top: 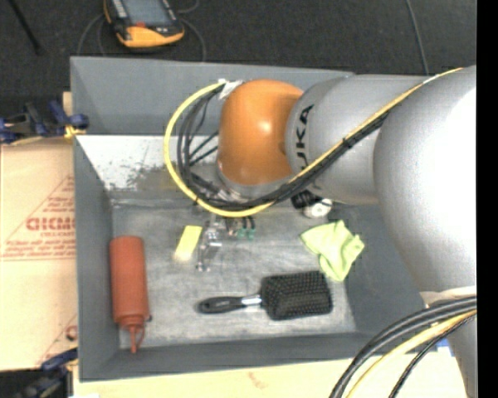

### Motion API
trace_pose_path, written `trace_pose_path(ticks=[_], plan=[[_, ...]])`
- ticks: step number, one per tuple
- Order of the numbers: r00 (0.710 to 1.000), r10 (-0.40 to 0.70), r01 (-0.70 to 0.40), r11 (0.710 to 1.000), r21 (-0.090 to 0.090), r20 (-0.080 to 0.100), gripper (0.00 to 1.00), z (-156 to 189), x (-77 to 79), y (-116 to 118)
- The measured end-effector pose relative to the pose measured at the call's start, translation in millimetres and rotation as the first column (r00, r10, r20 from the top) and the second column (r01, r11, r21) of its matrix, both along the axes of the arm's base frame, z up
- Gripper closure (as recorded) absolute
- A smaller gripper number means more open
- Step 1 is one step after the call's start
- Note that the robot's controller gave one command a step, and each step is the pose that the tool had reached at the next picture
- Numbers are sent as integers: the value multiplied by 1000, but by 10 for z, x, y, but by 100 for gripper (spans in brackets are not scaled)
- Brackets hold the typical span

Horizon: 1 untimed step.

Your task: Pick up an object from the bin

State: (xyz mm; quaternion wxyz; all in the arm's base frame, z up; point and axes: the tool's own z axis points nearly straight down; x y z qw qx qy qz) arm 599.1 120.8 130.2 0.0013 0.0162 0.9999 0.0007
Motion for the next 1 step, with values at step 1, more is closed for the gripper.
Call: trace_pose_path(ticks=[1], plan=[[950, 312, -312, 950, -3, 3, 0, 13, 132, -2]])
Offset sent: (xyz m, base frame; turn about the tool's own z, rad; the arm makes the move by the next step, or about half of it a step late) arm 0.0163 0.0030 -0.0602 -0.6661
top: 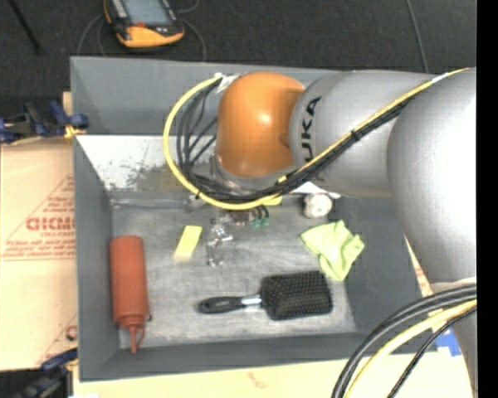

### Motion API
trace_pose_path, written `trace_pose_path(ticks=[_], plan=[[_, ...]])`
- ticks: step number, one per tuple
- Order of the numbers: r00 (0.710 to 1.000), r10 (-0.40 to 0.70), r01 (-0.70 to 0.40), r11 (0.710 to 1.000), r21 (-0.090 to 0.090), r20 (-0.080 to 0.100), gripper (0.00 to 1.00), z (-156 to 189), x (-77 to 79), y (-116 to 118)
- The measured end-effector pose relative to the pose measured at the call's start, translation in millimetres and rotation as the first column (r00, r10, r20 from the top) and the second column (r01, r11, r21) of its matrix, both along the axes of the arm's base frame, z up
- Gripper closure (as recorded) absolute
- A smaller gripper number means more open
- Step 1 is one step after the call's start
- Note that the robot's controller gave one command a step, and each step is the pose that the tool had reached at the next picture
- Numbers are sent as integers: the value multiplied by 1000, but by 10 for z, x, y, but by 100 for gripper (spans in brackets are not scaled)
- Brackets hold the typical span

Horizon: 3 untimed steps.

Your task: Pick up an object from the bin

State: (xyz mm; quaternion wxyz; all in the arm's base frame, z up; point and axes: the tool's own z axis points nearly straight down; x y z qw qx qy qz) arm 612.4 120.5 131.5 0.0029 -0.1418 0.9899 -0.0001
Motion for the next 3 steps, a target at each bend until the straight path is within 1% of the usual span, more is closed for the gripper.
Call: trace_pose_path(ticks=[1, 2, 3], plan=[[942, 336, -336, 942, -2, 1, 0, -525, 47, 18], [922, 387, -387, 922, -3, 4, 100, -578, 178, 67], [922, 386, -386, 923, -2, 4, 100, -579, 178, 67]])
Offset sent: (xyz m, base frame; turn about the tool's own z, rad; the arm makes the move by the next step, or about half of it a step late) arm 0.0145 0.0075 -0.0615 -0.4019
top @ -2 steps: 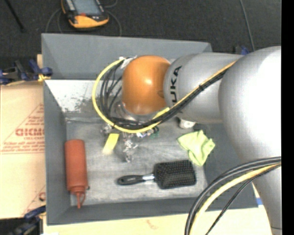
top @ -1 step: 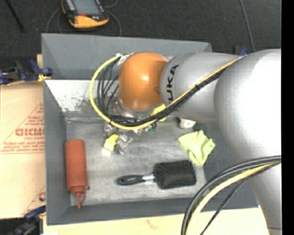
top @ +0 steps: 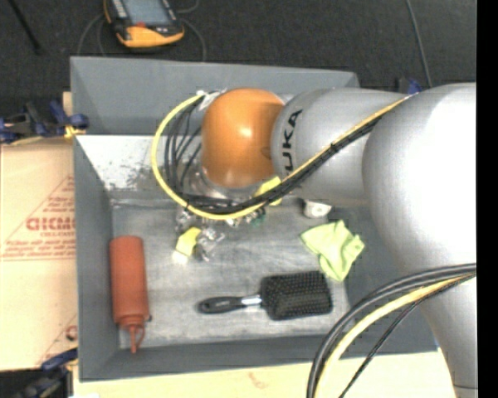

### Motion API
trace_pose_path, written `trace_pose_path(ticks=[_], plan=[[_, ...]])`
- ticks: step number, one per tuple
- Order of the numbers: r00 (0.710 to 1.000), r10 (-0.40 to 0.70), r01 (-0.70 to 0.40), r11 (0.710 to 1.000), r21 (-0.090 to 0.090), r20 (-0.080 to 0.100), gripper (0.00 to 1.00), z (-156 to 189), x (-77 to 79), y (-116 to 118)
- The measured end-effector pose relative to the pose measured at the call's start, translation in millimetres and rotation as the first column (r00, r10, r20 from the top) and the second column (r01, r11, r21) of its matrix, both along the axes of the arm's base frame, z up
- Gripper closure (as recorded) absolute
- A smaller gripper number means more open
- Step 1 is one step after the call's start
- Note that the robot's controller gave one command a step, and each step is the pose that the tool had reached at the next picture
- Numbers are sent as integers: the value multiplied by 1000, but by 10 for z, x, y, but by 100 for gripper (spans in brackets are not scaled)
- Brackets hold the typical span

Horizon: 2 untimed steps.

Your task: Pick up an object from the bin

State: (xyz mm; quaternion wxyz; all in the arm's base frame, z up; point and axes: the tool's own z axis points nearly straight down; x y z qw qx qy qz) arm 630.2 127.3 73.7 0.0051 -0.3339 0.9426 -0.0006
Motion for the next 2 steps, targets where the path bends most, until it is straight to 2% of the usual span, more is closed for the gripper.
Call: trace_pose_path(ticks=[2], plan=[[1000, -3, 3, 1000, 1, -2, 100, 28, 3, 1]])
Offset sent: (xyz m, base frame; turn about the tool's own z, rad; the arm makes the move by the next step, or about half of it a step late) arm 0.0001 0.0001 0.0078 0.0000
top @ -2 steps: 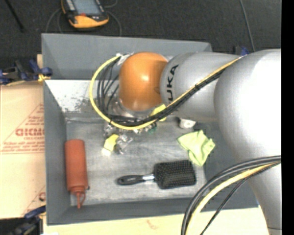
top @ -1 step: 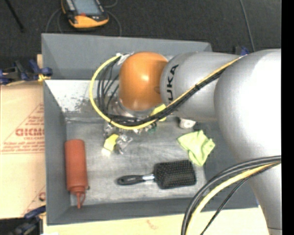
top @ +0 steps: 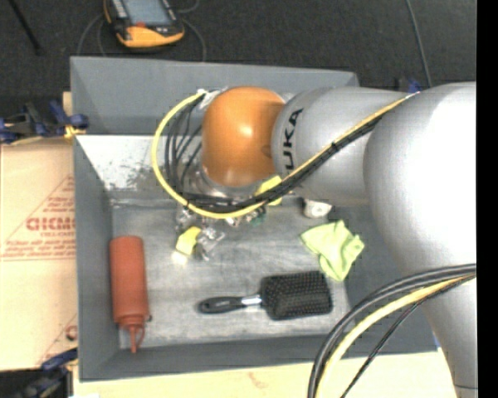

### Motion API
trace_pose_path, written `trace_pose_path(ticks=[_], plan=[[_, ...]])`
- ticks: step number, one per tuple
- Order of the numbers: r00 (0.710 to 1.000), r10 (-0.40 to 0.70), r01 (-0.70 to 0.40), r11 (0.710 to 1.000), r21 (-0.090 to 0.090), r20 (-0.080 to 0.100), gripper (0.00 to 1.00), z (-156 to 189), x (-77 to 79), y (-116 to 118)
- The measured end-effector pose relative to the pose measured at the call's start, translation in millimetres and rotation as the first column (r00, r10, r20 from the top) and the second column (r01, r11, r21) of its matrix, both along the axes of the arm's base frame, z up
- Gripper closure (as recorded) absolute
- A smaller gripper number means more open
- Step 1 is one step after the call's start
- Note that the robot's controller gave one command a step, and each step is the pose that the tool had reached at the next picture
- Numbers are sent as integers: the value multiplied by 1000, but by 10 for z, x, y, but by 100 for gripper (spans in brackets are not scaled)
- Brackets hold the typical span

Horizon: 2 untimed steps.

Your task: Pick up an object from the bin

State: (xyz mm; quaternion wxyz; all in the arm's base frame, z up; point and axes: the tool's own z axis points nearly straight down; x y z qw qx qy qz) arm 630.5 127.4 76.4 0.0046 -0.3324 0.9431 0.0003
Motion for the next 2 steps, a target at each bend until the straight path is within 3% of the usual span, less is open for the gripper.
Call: trace_pose_path(ticks=[2], plan=[[1000, -2, 2, 1000, -2, -9, 100, 167, -16, -4]])
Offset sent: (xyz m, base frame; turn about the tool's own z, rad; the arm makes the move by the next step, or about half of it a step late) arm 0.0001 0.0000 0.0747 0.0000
